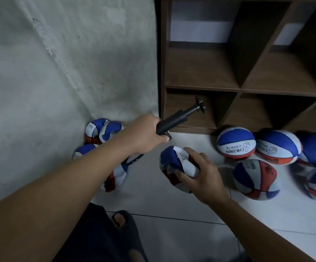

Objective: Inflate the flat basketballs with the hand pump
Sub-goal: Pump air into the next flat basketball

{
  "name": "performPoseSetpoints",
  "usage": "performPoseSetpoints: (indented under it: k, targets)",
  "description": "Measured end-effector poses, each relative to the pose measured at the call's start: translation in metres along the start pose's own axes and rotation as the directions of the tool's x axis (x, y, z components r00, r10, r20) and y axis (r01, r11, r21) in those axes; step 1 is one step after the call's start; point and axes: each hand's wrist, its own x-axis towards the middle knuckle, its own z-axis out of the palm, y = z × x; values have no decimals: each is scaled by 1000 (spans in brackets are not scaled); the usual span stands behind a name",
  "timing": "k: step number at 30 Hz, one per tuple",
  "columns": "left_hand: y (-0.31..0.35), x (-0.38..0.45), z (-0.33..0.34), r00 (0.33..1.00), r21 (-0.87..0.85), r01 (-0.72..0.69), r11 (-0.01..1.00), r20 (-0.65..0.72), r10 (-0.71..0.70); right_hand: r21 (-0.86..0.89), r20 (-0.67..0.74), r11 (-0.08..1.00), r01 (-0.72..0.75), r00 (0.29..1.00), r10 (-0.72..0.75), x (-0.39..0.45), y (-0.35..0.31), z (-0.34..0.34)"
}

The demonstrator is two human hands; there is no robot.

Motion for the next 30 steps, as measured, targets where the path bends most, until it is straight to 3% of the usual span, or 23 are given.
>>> performPoseSetpoints:
  k: [11, 30]
  targets:
    - [5, -12, 22, 1000, -28, 9, 1000, -13, -10, -49, -103, 997, 54, 993, -59, 5, 13, 6]
    - [-8, 9, 27, 999, 10, -44, 999, -18, 44, 38, -119, 997, 72, 991, -67, 16, 19, 14]
